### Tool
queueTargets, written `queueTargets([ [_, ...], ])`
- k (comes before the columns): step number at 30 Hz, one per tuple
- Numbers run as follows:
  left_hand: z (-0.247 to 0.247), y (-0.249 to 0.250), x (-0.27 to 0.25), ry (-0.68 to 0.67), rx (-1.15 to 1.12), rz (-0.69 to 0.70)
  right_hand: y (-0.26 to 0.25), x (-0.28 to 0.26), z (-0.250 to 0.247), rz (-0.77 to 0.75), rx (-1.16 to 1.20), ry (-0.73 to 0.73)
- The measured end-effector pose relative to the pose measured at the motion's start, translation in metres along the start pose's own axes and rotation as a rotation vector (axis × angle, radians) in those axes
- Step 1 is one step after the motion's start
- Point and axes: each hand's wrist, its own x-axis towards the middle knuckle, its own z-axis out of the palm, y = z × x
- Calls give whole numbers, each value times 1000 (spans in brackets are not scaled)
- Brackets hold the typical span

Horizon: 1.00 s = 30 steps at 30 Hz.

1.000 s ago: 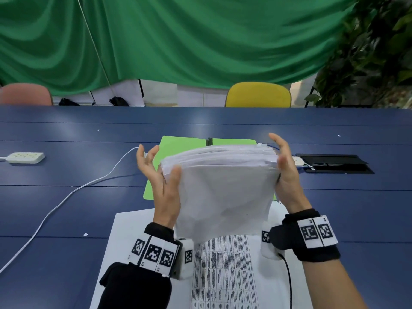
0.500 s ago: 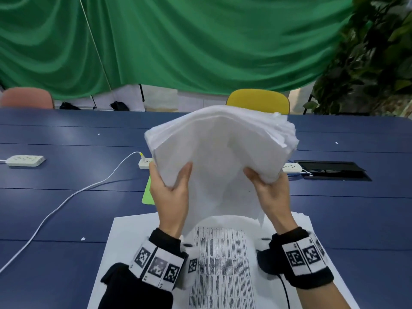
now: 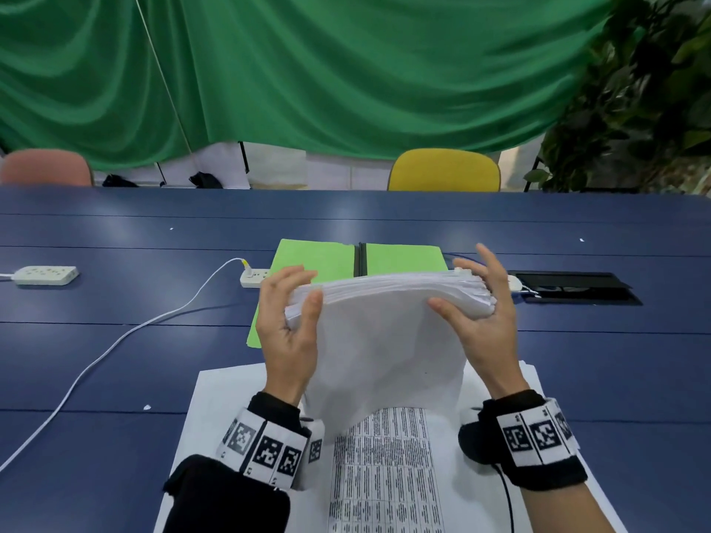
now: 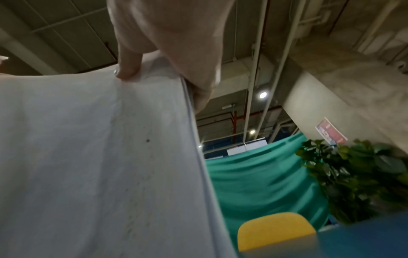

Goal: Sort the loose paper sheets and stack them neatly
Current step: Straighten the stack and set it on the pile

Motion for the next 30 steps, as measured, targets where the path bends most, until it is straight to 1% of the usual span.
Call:
queueTargets([
  [2,1,1,3,5,-8,-52,-1,4,-2,-15,-47,-22],
  [4,3,3,6,21,-28,-98,-4,8,-2,3,-27,-36],
  [6,6,4,7,47,-75,-141,-6,11,0,41,12,-7],
  [8,7,5,7,73,-109,-168,-7,13,3,59,-1,43],
  [14,8,7,9,54,-154,-253,-1,17,8,125,-65,82],
  [16,8,7,9,46,-156,-264,-3,19,9,119,-61,93],
  [19,4,6,11,21,-180,-301,-4,18,12,114,-20,99],
  [21,3,5,11,27,-209,-333,-3,15,13,139,30,154],
  [25,9,11,9,100,-196,-371,-1,8,18,259,121,255],
  [28,16,15,14,186,-144,-364,-7,12,20,283,152,311],
  [30,18,15,17,213,-110,-358,-8,16,21,310,151,340],
])
